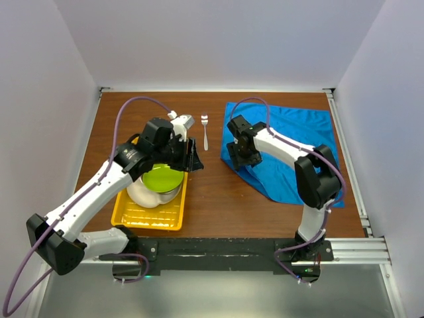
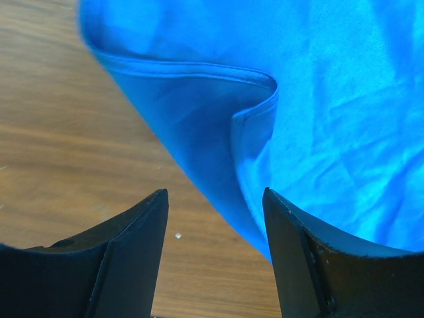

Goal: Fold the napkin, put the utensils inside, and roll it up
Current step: Flatten the napkin out

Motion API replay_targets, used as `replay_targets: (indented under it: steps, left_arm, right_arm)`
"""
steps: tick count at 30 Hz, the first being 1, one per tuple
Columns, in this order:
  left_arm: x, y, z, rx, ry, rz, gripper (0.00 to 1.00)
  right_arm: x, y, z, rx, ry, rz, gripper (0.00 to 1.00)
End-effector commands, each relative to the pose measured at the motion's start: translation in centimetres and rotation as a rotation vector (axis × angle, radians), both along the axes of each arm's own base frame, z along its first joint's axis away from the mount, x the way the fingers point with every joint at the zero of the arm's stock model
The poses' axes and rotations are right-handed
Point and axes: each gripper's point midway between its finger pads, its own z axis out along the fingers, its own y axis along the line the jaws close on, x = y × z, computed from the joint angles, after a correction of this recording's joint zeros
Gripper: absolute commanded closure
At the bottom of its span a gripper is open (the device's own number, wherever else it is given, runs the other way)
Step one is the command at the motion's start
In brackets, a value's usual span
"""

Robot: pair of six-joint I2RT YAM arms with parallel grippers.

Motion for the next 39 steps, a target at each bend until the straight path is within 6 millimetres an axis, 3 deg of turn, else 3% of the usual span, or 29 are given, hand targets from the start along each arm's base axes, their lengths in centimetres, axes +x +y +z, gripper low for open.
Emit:
replay_targets:
  steps: [1, 4, 7, 10, 12, 14, 19, 21, 24, 29, 32, 35, 36, 39]
  left_arm:
    - [0.2, 0.0, 1.0, -0.044, -0.019, 0.001, 0.5]
    - [0.3, 0.5, 1.0, -0.031, -0.032, 0.025, 0.46]
    - [0.2, 0.6, 0.9, -0.032, -0.026, 0.024, 0.46]
    - [0.3, 0.9, 0.7, -0.025, -0.02, 0.038, 0.46]
    - [0.1, 0.6, 0.8, -0.04, -0.012, 0.025, 0.47]
    - [0.1, 0.6, 0.7, -0.043, -0.01, 0.027, 0.47]
    - [-0.1, 0.3, 0.6, -0.056, 0.002, 0.024, 0.48]
    - [0.1, 0.6, 0.5, -0.047, 0.003, 0.039, 0.47]
    - [0.0, 0.4, 0.3, -0.05, 0.015, 0.027, 0.48]
    - [0.4, 1.1, 0.5, -0.017, -0.013, 0.045, 0.47]
    - [0.4, 1.1, -0.6, -0.013, 0.001, 0.048, 0.47]
    - [-0.2, 0.6, -3.0, -0.012, 0.071, 0.033, 0.49]
    - [-0.1, 0.4, -3.2, -0.027, 0.074, 0.037, 0.49]
    - [0.2, 0.3, -4.8, -0.019, 0.103, 0.06, 0.48]
  right_arm:
    - [1.7, -1.0, -0.2, -0.082, -0.063, -0.027, 0.38]
    - [2.1, -1.7, -1.0, -0.129, -0.053, -0.033, 0.4]
    - [2.5, -1.8, -0.8, -0.143, -0.066, -0.025, 0.51]
    - [2.6, -1.8, -0.3, -0.142, -0.079, -0.015, 0.66]
    - [2.6, -1.7, -0.2, -0.139, -0.076, 0.003, 0.87]
    - [2.6, -1.7, -0.2, -0.146, -0.067, 0.01, 1.0]
    - [1.3, -0.2, 1.8, -0.038, -0.053, 0.034, 1.0]
    - [-0.2, 1.3, 3.6, 0.045, -0.045, 0.061, 1.0]
    - [-3.8, 5.1, 4.3, 0.212, 0.043, 0.16, 1.0]
    - [-9.9, 8.8, 3.6, 0.312, 0.176, 0.215, 1.0]
    - [-12.1, 10.1, 2.9, 0.381, 0.233, 0.19, 1.0]
    - [-13.7, 11.0, 2.2, 0.464, 0.278, 0.165, 1.0]
    - [-14.2, 11.5, 2.0, 0.496, 0.298, 0.174, 0.98]
    - [-15.2, 10.9, 1.9, 0.496, 0.326, 0.172, 0.6]
